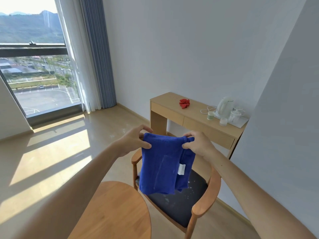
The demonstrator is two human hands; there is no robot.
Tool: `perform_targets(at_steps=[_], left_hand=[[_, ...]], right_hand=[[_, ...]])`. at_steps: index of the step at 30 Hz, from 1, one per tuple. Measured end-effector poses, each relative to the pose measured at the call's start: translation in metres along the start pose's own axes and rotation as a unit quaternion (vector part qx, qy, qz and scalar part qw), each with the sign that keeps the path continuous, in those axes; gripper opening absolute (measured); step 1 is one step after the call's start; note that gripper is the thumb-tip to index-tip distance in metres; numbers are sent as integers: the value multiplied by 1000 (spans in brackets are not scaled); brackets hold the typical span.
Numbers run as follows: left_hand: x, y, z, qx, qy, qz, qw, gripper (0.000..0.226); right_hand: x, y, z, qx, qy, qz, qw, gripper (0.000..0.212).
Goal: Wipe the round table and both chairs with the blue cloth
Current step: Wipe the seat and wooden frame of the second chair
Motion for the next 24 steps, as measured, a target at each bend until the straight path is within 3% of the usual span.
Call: perform_targets(at_steps=[4,8,12,17,20,24], left_hand=[[-2,1,6,-154,45,57,985,24],[-4,-2,6,-178,68,78,979,18],[-7,-3,1,-190,72,74,976,23],[-7,4,-1,-239,94,59,965,26],[-8,4,-1,-294,89,97,947,15],[-6,2,5,-302,86,85,945,11]], right_hand=[[3,-4,0,50,-8,34,998,30],[3,-4,-1,23,-30,3,999,24],[5,1,-5,55,-67,-73,994,47],[10,0,-17,190,-118,19,974,22],[12,-1,-23,146,-150,30,977,12],[10,0,-20,89,-108,27,990,4]])
Point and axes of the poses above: each hand's wrist, its own x-axis away from the middle knuckle, its own y-axis out of the palm, z = x × y, the point moved 4 cm from there along -x, towards the middle knuckle, and after that the axes turned 1 degree about z, right-handed, at the moved point
